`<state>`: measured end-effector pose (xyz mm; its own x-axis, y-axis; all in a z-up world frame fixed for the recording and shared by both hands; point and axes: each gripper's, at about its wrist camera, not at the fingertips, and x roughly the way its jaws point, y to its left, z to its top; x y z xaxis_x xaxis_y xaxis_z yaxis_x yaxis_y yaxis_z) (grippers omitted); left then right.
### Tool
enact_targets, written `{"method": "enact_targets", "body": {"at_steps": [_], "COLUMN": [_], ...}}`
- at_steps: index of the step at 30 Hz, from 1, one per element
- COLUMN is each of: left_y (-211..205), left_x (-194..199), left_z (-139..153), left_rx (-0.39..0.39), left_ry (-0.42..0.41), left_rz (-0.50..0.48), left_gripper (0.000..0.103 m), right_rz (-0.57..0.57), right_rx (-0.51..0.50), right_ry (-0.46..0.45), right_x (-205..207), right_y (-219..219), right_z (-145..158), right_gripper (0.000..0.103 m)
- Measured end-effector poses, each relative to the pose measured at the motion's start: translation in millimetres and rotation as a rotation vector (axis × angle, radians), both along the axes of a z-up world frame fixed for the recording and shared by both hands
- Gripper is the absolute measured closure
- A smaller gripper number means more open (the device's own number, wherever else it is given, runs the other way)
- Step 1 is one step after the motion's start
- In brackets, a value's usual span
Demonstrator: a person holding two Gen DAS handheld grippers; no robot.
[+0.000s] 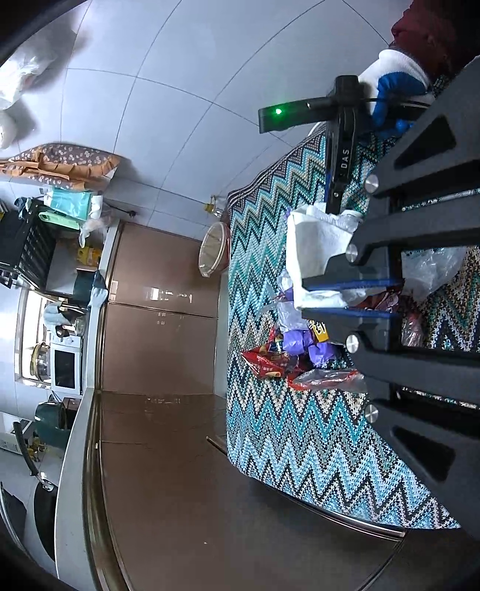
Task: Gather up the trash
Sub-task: 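Lower the left tool onto the white tissue and close its fingers, then carry the white tissue with the left tool to the bin and release it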
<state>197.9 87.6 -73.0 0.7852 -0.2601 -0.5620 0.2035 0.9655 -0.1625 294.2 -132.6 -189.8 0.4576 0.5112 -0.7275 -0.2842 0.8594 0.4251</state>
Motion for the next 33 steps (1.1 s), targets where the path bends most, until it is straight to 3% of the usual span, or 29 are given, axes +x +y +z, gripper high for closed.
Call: {"method": "enact_targets", "body": {"at_steps": [11,17,22,26,33], "left_y": [-2,-37,-95,-171,-310], "left_x": [-20,-25,-16,3,35], "left_z": [28,36,40,31,-2], "left_rx": [-0.012,0.011,0.027,0.067,0.152], "left_ry": [-0.048,-0.029,0.003,0.045,0.104], "left_rz": [0.029,-0.043,-0.157,-0.278,-0.44], "left_gripper": [0.095,0.095,0.095,0.095,0.095], "right_rz": [-0.007,-0.048,-0.117,-0.219,-0.425], "right_rx": [0.042,0.068,0.056,0.018,-0.087], "right_ry": [-0.097,-0.171,-0.219,-0.233,-0.195], "right_x": [-46,-83,-114,-133,-136], "right_y": [-34,-72,-120,-175,-274], "right_z": [40,76,96,101,78], "right_gripper": [0.096,0.096,0.096,0.096,0.096]}}
